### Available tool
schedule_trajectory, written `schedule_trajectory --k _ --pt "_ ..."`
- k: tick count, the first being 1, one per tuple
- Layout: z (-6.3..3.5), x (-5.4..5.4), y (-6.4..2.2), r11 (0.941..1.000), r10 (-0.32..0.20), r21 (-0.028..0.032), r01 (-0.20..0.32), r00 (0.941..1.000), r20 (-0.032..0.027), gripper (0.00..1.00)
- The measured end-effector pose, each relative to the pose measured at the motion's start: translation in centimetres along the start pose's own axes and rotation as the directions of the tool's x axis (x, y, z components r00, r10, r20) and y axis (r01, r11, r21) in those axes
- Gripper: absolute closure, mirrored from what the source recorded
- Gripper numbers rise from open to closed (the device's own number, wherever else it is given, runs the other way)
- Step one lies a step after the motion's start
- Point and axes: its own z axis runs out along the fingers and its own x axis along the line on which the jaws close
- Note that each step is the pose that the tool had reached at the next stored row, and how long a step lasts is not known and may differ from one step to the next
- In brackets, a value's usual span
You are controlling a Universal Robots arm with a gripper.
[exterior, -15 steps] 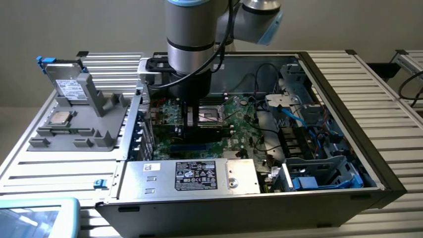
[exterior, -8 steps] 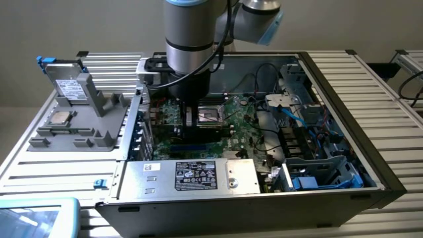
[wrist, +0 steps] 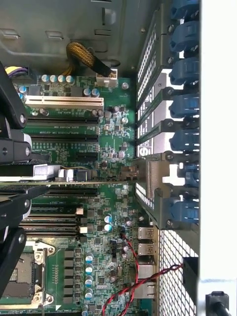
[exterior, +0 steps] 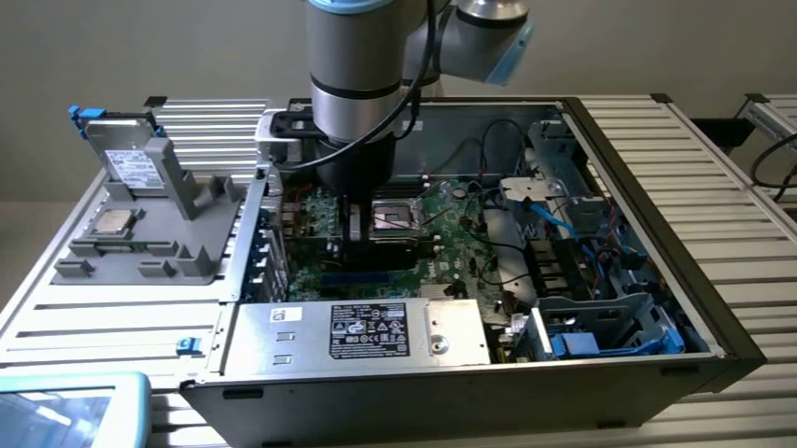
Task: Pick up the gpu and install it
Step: 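Insert the gpu into the slot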
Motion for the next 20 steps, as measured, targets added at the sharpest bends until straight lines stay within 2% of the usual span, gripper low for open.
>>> schedule_trajectory --k 11,20 --pt "0.08 0.21 0.4 1.0 0.0 0.0001 0.0 1.0 0.0 0.73" --pt "0.67 0.22 0.44 1.0 0.0 0.0021 0.0 1.0 0.0001 0.73"
